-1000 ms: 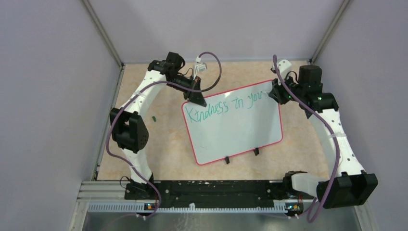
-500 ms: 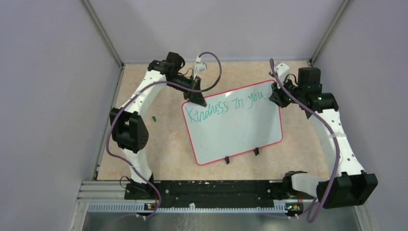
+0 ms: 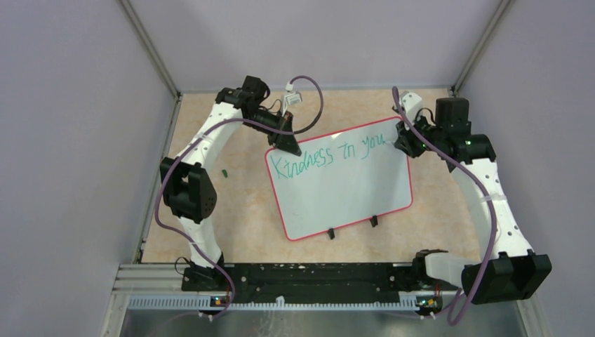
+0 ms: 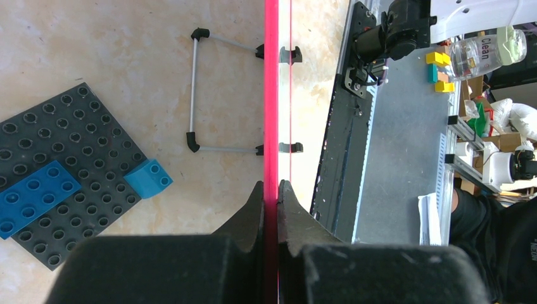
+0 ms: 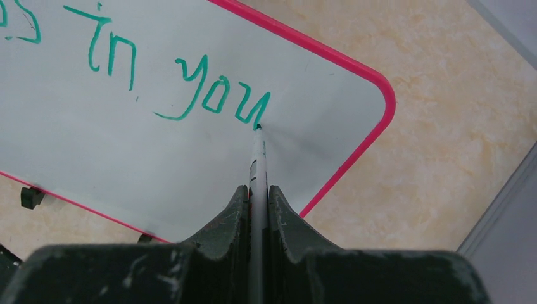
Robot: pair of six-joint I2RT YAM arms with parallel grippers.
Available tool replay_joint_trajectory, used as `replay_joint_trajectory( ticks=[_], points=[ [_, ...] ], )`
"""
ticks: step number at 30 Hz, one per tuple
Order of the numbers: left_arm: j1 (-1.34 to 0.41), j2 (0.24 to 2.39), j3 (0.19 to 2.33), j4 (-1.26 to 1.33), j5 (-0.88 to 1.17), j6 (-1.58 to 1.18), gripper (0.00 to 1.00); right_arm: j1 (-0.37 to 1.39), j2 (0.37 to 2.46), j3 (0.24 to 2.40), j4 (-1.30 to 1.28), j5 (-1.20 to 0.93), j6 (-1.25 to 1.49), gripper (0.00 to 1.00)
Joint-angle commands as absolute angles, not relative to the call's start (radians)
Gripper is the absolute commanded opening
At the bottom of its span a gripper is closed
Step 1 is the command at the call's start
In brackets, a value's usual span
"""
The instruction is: Write a sentence on the whiteboard
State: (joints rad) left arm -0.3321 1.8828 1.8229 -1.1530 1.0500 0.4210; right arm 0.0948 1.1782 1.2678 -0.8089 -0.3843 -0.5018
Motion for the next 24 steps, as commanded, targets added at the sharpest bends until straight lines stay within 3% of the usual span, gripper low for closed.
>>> replay_joint_trajectory(
  ticks=[1,24],
  points=[
    [-0.339,1.885,1.824,-1.137,0.894,0.492,0.00,0.079,1.151,1.348,-0.796,-0.403,-0.508,0.00],
    [-0.340,1.885,1.821,-1.138,0.887,0.493,0.00,0.072,1.199,1.310,-0.700,-0.388,-0.486,0.00]
  ],
)
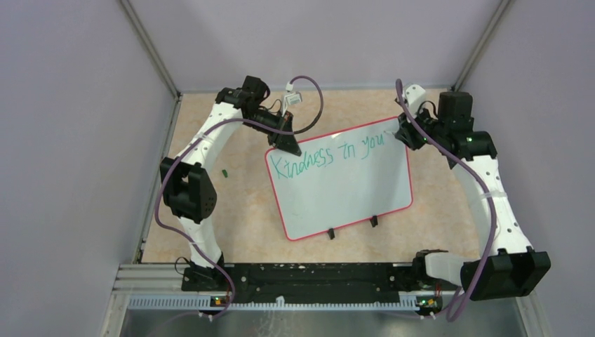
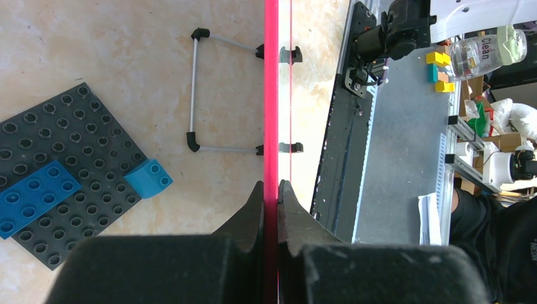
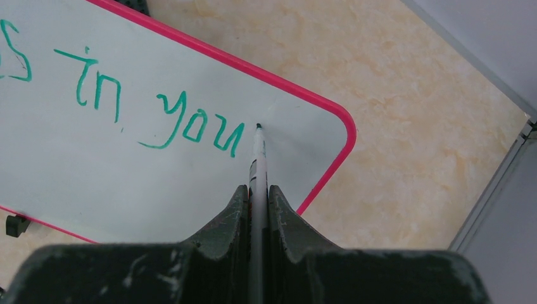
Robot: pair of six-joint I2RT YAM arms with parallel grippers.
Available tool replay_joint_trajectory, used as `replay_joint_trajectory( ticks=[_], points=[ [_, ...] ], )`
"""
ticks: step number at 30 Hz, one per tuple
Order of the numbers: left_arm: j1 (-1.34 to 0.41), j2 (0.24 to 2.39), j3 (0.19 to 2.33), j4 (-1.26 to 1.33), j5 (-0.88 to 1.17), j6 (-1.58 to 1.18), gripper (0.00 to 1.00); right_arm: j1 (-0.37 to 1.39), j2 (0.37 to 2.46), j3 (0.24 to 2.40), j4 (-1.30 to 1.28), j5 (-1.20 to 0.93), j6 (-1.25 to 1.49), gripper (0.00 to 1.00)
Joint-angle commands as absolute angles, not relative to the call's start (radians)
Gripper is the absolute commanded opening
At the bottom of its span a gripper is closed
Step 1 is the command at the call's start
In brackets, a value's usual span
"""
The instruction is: Write a sentence on the whiteboard
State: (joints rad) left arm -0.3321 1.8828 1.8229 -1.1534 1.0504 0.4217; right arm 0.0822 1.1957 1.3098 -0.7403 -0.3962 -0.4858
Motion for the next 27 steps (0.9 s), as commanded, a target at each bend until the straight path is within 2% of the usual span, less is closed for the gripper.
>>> replay_joint_trajectory(
  ticks=[1,16,27],
  points=[
    [-0.339,1.885,1.821,-1.138,0.887,0.494,0.00,0.073,1.198,1.306,-0.699,-0.380,-0.488,0.00],
    [-0.339,1.891,1.824,-1.135,0.890,0.488,0.00,0.072,1.157,1.211,-0.773,-0.374,-0.536,0.00],
    [-0.338,1.887,1.819,-1.137,0.885,0.488,0.00,0.072,1.184,1.274,-0.712,-0.376,-0.481,0.00]
  ],
)
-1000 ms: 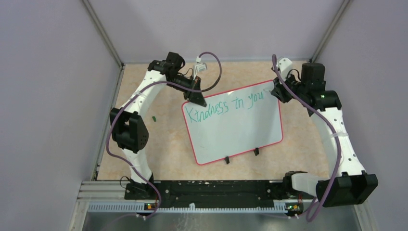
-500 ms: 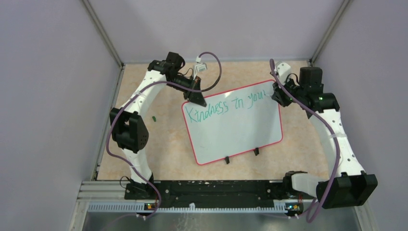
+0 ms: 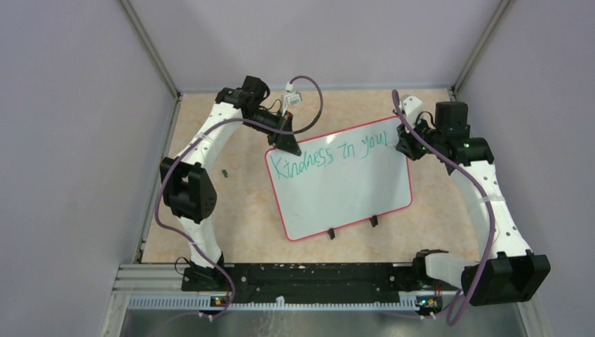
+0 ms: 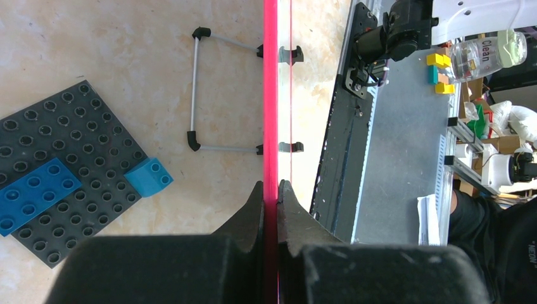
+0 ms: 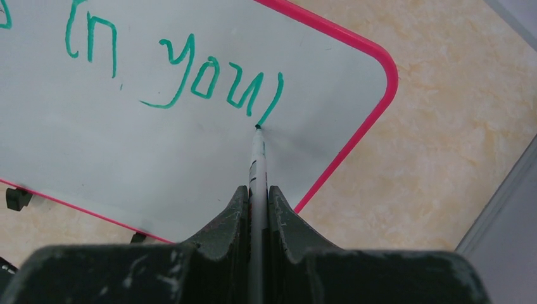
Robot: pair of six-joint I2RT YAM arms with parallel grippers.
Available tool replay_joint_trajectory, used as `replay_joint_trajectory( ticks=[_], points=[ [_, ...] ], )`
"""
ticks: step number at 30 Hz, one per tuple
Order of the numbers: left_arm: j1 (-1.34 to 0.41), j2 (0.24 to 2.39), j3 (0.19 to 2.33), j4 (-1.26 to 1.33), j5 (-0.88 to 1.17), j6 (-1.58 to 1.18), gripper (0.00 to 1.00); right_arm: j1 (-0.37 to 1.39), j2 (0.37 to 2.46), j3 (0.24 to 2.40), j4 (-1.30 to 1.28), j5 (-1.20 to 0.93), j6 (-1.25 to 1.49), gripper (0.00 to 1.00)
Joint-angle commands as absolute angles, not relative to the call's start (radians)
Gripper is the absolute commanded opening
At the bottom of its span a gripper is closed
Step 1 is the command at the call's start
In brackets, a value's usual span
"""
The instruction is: Write a sentence on the whiteboard
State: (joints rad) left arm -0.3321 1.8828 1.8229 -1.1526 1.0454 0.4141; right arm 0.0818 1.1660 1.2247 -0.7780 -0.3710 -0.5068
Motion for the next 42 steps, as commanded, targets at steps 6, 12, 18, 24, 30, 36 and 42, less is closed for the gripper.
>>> replay_joint_trajectory(
  ticks=[6,12,18,24,30,36,42],
  points=[
    [-0.339,1.886,1.818,-1.139,0.875,0.492,0.00,0.061,1.206,1.303,-0.684,-0.368,-0.454,0.00],
    [-0.339,1.890,1.822,-1.141,0.874,0.491,0.00,0.045,1.210,1.312,-0.662,-0.344,-0.440,0.00],
    [-0.338,1.896,1.830,-1.140,0.872,0.485,0.00,0.016,1.210,1.325,-0.678,-0.354,-0.446,0.00],
    [-0.339,1.904,1.845,-1.140,0.882,0.473,0.03,0.015,1.181,1.360,-0.779,-0.501,-0.496,0.00],
    [-0.328,1.900,1.867,-1.145,0.899,0.458,0.30,0.038,1.161,1.401,-0.911,-0.679,-0.533,0.00],
    [-0.297,1.873,1.847,-1.144,0.943,0.460,0.41,0.198,1.117,1.297,-0.861,-0.673,-0.471,0.00],
    [-0.276,1.842,1.796,-1.149,0.965,0.480,0.43,0.351,1.108,1.204,-0.777,-0.689,-0.395,0.00]
  ],
)
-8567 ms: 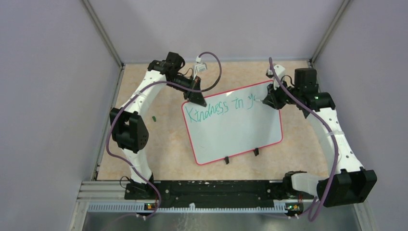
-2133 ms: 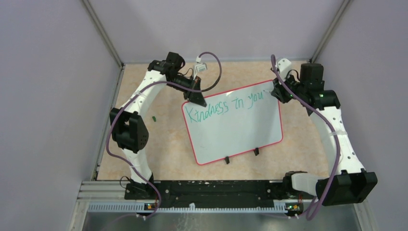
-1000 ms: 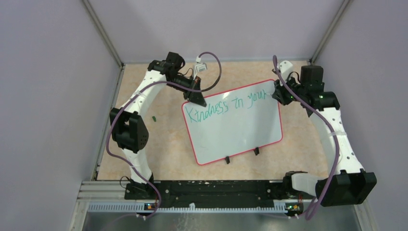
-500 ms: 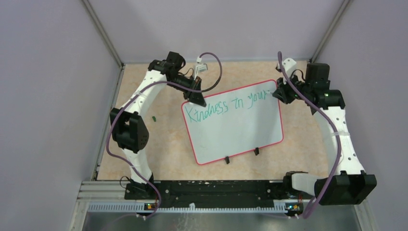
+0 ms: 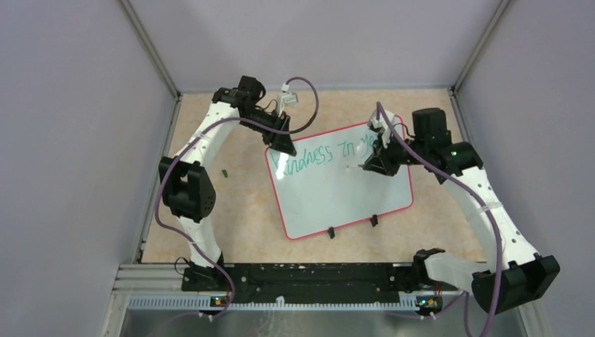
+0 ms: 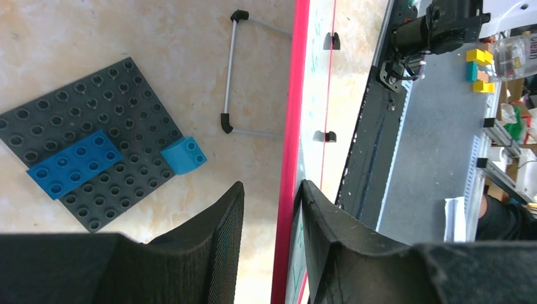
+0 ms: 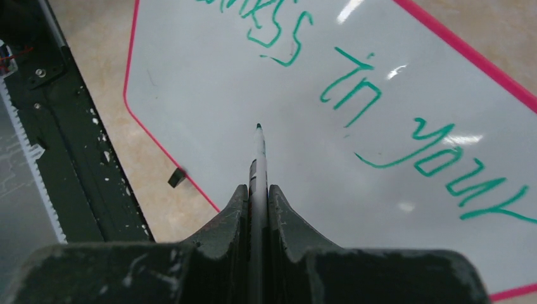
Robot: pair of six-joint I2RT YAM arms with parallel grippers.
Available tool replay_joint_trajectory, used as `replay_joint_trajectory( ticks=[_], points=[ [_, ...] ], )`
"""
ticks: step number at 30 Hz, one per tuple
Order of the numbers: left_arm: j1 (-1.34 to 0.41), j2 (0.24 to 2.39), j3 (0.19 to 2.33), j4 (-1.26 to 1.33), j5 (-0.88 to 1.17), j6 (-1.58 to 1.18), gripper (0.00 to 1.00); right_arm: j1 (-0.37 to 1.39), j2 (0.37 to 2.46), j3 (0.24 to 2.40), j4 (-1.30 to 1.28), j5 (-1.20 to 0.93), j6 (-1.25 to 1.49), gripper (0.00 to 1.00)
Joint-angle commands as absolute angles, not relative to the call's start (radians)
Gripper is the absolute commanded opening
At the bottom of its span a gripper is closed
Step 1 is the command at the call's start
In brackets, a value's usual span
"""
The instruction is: Write a sentence on the whiteboard
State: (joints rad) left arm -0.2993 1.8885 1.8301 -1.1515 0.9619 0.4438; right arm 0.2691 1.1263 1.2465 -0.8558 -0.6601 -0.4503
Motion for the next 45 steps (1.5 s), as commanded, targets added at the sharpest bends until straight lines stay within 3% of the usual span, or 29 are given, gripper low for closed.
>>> replay_joint_trajectory(
  ticks=[1,5,17,24,29,45],
  points=[
    [-0.274,1.838,1.786,-1.150,0.969,0.481,0.43,0.380,1.107,1.189,-0.759,-0.681,-0.383,0.00],
    [-0.267,1.832,1.758,-1.147,0.985,0.479,0.41,0.469,1.109,1.128,-0.671,-0.645,-0.317,0.00],
    [-0.266,1.843,1.739,-1.138,0.995,0.466,0.15,0.758,1.113,1.003,-0.420,-0.314,-0.259,0.00],
    [-0.266,1.837,1.723,-1.124,0.989,0.459,0.00,0.830,1.141,1.005,-0.404,-0.320,-0.273,0.00],
    [-0.266,1.834,1.715,-1.118,0.984,0.460,0.00,0.845,1.140,1.013,-0.437,-0.369,-0.296,0.00],
    [-0.266,1.832,1.712,-1.114,0.982,0.462,0.00,0.932,1.210,1.027,-0.384,-0.242,-0.327,0.00]
  ],
)
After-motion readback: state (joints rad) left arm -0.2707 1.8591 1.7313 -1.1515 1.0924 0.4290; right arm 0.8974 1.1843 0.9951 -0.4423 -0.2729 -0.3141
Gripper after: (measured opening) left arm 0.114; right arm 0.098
